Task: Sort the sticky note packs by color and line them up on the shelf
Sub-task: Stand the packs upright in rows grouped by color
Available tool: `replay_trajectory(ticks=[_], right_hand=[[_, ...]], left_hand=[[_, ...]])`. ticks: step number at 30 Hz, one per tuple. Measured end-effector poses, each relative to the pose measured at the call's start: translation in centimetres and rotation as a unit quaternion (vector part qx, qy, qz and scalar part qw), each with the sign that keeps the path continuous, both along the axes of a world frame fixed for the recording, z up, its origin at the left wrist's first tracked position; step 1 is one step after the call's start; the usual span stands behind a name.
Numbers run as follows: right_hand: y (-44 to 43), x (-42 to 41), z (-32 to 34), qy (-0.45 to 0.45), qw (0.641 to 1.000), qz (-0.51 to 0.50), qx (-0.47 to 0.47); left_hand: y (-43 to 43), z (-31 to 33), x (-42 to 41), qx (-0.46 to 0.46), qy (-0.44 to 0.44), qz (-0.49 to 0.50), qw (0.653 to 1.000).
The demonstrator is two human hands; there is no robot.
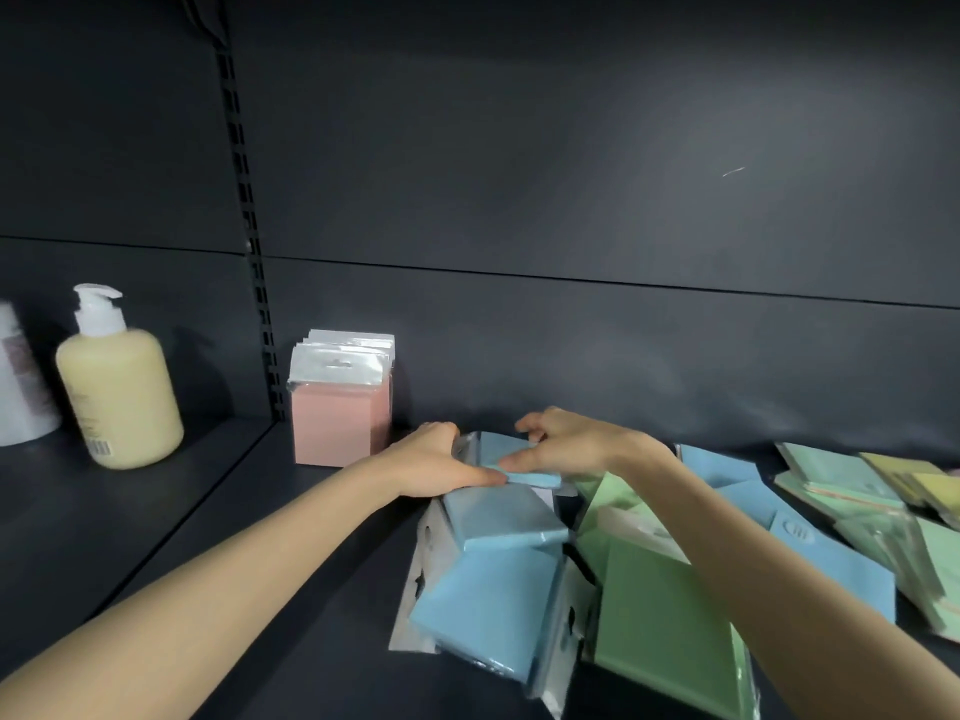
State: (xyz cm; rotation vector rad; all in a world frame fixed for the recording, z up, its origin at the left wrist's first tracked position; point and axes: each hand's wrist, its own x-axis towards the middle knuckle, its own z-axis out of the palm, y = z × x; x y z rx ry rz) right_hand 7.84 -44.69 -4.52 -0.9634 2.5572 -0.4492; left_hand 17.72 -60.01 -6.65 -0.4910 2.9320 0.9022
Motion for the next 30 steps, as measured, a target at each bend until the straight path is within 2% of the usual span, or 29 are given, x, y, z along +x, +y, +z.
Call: replay_trajectory(ticks=[5, 8, 13, 17, 23, 30], right_hand=[[-0.4, 1.5, 0.1, 0.001, 0.999, 0.01, 0.034], [-0.4, 2.3, 0.0, -0.002, 1.0, -0.002, 0.023], [0.3, 2.5, 0.0, -0.029, 0.995, -0.038, -0.084], [0.6, 2.6, 0.1, -0.001, 0.985, -0.058, -0.161], [1.6, 3.4, 0.8, -0.016, 0.959, -0.078, -0.272], [2.8, 5.3, 1.1, -0.052, 0.918, -0.103, -0.38]], left_hand=[[-0.6, 0.1, 1.5, 0.044, -0.014, 0.004, 0.999], [-0.4, 0.3, 2.2, 0.057, -0.012, 0.004, 0.998], [0.3, 0.6, 3.3, 0.125, 0.03, -0.002, 0.992], [0.1, 0.9, 4.2, 0.154, 0.05, 0.025, 0.986], [-0.7, 0.4, 4.9, 0.288, 0.081, 0.069, 0.952], [-0.4, 0.5, 5.8, 0.316, 0.207, 0.083, 0.922]])
